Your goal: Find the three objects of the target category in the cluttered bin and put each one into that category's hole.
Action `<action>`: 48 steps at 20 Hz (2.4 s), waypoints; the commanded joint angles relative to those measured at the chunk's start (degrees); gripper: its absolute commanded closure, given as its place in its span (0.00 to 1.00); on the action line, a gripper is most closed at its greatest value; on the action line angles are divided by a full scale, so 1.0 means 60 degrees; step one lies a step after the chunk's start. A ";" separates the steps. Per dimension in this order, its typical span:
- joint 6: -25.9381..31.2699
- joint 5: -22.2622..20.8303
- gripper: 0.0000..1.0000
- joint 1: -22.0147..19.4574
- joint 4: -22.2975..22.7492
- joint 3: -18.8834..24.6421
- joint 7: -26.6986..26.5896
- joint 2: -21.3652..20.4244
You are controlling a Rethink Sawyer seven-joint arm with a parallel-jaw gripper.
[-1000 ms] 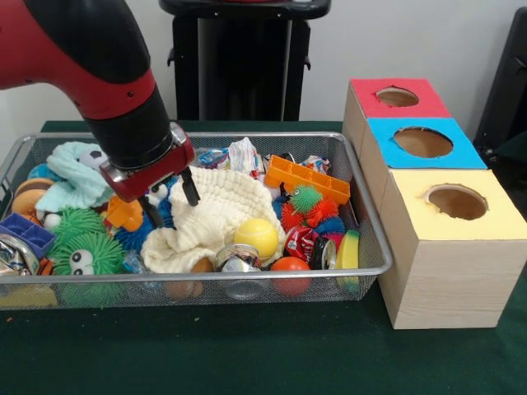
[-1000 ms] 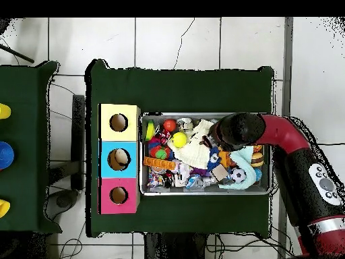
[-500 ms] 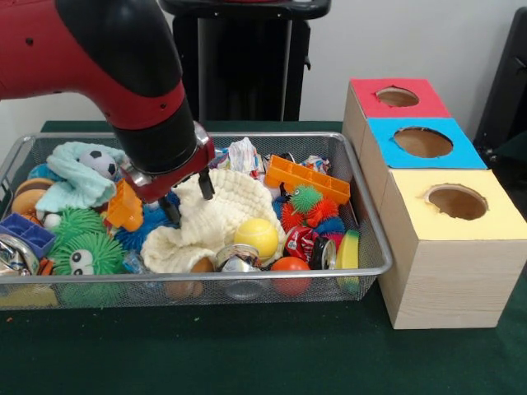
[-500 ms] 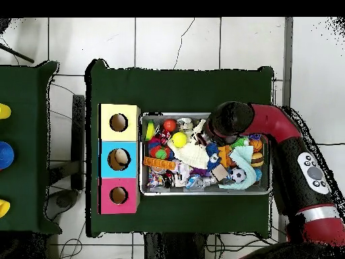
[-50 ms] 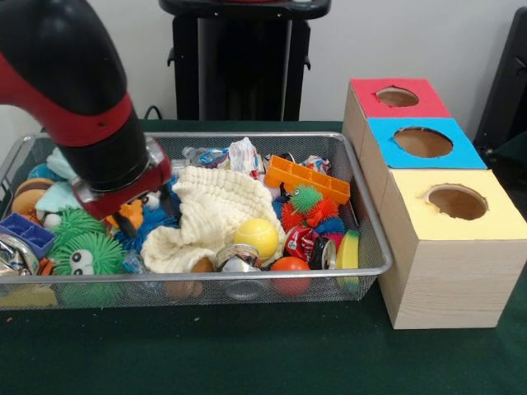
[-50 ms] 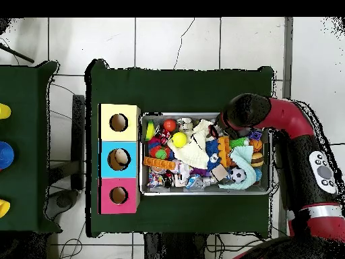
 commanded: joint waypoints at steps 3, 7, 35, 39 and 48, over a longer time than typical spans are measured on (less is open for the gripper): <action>0.1645 -0.0345 0.00 -0.0345 -0.2055 -0.0339 -0.2519 0.0715; 0.1471 -0.0472 0.00 -0.0549 -0.1937 -0.0291 -0.2883 0.0676; -0.0811 -0.0905 0.00 -0.1217 0.0439 -0.0264 -0.2656 0.0526; -0.0950 -0.0914 0.00 -0.1366 0.0549 -0.0293 -0.2749 0.0518; -0.0999 -0.1049 0.00 -0.1453 0.0067 -0.0281 -0.3174 0.0907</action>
